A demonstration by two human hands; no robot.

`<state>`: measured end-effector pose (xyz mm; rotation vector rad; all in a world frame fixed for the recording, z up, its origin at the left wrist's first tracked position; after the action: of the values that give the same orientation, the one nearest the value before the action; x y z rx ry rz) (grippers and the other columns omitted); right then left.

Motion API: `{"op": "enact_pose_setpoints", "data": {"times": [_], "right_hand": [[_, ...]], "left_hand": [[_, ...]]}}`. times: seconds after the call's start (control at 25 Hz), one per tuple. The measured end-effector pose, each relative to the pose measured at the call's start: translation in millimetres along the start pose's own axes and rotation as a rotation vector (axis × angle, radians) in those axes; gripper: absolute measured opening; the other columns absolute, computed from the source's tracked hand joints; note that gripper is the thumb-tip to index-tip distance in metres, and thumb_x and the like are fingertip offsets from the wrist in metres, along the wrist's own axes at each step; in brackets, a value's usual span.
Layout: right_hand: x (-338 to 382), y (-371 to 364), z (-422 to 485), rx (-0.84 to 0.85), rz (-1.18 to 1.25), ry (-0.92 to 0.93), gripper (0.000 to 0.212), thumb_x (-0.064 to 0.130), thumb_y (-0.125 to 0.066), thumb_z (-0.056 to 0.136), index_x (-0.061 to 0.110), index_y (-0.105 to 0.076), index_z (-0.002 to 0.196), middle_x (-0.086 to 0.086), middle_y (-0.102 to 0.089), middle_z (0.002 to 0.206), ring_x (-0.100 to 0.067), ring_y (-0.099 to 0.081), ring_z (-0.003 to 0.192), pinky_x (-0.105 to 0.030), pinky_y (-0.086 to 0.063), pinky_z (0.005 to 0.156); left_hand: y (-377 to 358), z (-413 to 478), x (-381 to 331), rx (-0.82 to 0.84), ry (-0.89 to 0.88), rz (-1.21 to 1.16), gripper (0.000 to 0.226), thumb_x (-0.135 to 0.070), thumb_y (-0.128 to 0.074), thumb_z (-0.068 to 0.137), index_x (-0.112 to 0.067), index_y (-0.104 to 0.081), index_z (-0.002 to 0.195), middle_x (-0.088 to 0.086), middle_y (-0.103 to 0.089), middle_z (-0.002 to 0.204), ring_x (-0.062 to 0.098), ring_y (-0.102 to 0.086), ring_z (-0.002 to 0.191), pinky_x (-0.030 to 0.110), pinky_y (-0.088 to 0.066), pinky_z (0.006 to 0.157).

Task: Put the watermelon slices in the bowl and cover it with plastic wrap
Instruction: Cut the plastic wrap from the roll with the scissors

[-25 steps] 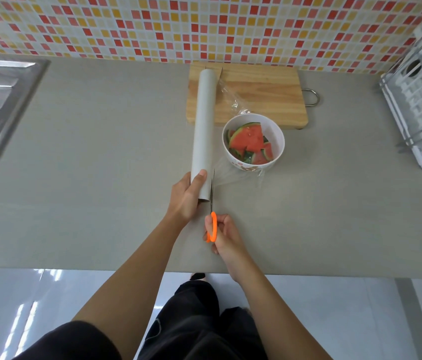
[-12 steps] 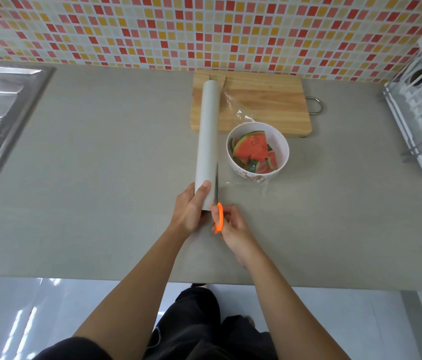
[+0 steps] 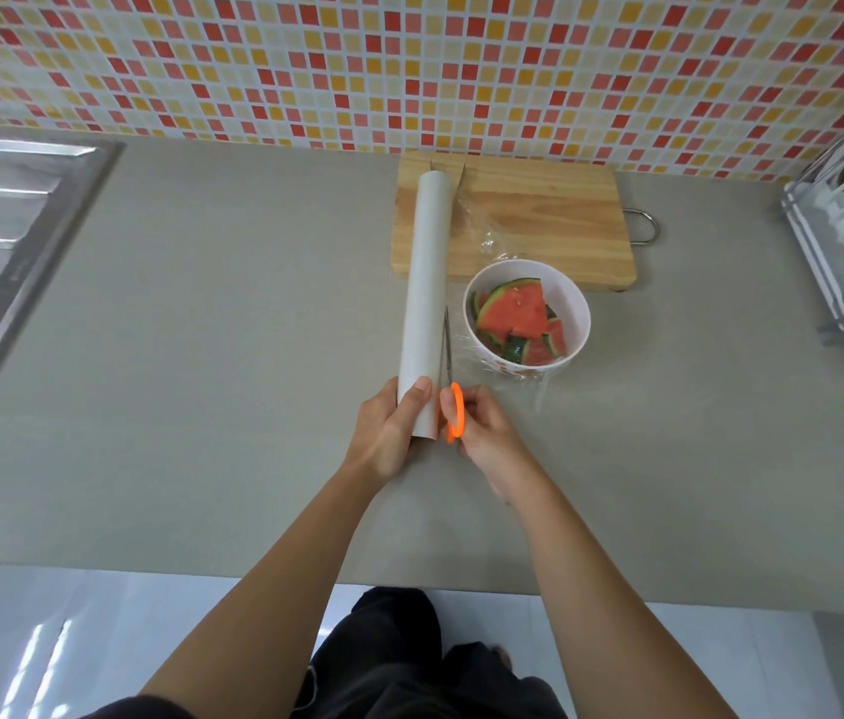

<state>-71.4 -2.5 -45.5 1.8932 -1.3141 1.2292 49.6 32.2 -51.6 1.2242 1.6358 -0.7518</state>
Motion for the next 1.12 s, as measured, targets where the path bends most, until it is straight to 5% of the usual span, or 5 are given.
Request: {"op": "enact_pose_setpoints", "data": {"times": [0.2,0.64,0.84,1.12], "right_hand": [[0.0,-2.3,7.8,0.004,-0.006,0.016,0.037,0.058,-0.058,0.078,0.022,-0.051,0.086,0.009,-0.058,0.077,0.01,-0.056,0.062,-0.005,-0.04,0.054],[13.3,-3.5,8.2,-0.003,0.051,0.03,0.014,0.03,-0.057,0.089,0.017,-0.051,0.089,0.005,-0.057,0.077,0.008,-0.057,0.059,-0.007,-0.043,0.055],[-11.7,-4.2,-13.5,0.003,0.039,-0.083,0.023,0.044,-0.058,0.085,0.022,-0.053,0.088,0.01,-0.058,0.075,0.004,-0.056,0.057,-0.01,-0.036,0.045],[11.1,-10.4,7.1,0.021,-0.032,-0.088,0.033,0.053,-0.049,0.088,0.02,-0.05,0.084,0.012,-0.059,0.066,-0.003,-0.051,0.06,-0.022,-0.028,0.053]], "left_hand": [[2.2,2.2,-3.3,0.027,-0.016,0.004,0.04,-0.055,-0.052,0.082,-0.017,-0.064,0.087,-0.008,-0.067,0.073,0.006,-0.064,0.066,0.017,-0.045,0.056],[4.3,-2.8,0.1,0.037,-0.007,-0.055,0.031,-0.05,-0.053,0.084,-0.022,-0.067,0.087,-0.01,-0.07,0.07,0.005,-0.065,0.063,0.013,-0.044,0.05],[11.9,1.3,1.1,0.028,0.042,-0.058,0.035,-0.053,-0.053,0.082,-0.019,-0.06,0.076,-0.013,-0.064,0.059,0.005,-0.06,0.055,0.013,-0.043,0.047],[11.0,-0.6,-4.9,0.06,-0.017,-0.04,0.032,-0.047,-0.05,0.086,-0.018,-0.063,0.081,-0.011,-0.067,0.061,0.003,-0.059,0.053,0.01,-0.041,0.045]]}}
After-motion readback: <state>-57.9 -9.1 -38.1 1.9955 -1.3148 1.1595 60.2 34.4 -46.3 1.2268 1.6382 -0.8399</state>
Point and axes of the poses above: each hand's wrist, its own z-axis towards the middle knuckle, its own y-axis out of the back of the hand, x = y × z, the point moved 7 cm from there along z, towards the middle knuckle
